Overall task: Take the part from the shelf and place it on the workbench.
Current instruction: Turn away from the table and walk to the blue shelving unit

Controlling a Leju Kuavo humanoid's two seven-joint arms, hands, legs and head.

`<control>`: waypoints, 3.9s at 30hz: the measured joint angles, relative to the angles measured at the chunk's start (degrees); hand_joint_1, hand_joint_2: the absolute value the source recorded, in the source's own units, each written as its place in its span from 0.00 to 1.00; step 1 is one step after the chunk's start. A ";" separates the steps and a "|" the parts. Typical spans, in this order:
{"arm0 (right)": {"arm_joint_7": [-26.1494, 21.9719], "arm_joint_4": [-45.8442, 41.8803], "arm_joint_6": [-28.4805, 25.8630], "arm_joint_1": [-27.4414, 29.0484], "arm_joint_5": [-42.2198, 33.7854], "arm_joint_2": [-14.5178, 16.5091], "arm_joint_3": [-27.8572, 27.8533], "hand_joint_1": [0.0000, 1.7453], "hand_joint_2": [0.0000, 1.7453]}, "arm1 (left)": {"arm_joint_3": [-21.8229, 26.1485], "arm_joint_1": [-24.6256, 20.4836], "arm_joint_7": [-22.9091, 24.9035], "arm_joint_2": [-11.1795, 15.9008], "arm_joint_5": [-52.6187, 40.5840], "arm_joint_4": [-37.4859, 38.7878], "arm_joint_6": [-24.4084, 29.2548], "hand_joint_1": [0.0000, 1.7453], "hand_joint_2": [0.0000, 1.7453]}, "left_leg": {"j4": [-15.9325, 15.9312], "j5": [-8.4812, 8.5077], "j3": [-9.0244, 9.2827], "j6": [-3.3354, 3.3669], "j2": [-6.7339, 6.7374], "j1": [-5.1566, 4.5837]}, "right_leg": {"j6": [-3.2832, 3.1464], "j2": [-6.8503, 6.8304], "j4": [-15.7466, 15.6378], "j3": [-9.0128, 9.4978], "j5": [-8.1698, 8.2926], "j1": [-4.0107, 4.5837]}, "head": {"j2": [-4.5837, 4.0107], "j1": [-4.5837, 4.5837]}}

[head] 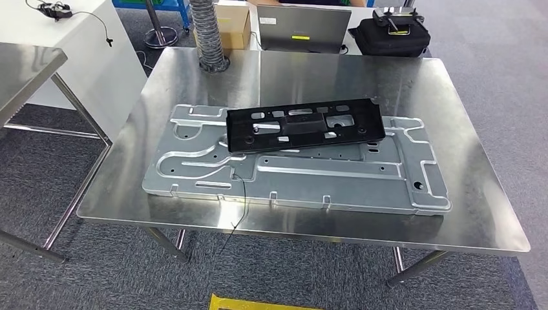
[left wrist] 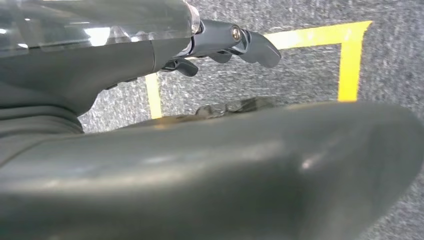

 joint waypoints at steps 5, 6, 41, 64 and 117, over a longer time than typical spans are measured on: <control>0.26 6.98 -4.71 -0.32 2.92 2.68 -3.40 0.00 0.00 | 0.00 -0.38 0.26 0.22 0.16 0.00 -0.13 0.00 0.00 | -17.15 5.31 11.20 1.30 0.02 -0.43 | 0.84 0.12 0.09 -1.43 1.93 0.29 | 0.01 0.00; 0.05 8.60 -5.76 -0.45 3.37 3.17 -3.85 0.00 0.00 | 0.00 -0.43 0.30 0.25 0.17 0.00 -0.13 0.00 0.00 | -17.84 5.53 11.43 1.47 0.04 -0.61 | 1.20 0.12 0.02 -1.42 2.27 0.23 | 0.01 -0.01; 7.37 57.97 -32.45 -3.67 4.80 17.58 -6.15 0.00 0.00 | -0.56 -0.94 0.70 0.34 -0.26 0.02 0.83 0.00 0.00 | -18.85 8.23 10.40 2.36 1.60 -0.02 | 2.16 -0.09 2.38 -1.65 -1.71 0.07 | -0.01 0.00; 12.13 63.61 -32.56 -4.54 5.22 21.46 -6.04 0.00 0.00 | -1.60 -0.73 0.71 0.33 -0.18 0.02 1.20 0.00 0.00 | -7.38 6.19 5.21 -0.69 1.39 0.71 | 0.06 -0.36 -0.25 1.77 -1.73 0.08 | 0.01 -0.01; 23.50 68.05 -31.18 -5.02 8.93 25.01 -3.09 0.00 1.00 | -1.60 -0.81 1.50 0.61 0.08 0.03 0.42 0.00 0.00 | -15.08 14.30 -0.49 0.77 1.51 -0.16 | -0.25 -0.52 -3.57 11.00 -6.79 0.96 | 0.00 -0.01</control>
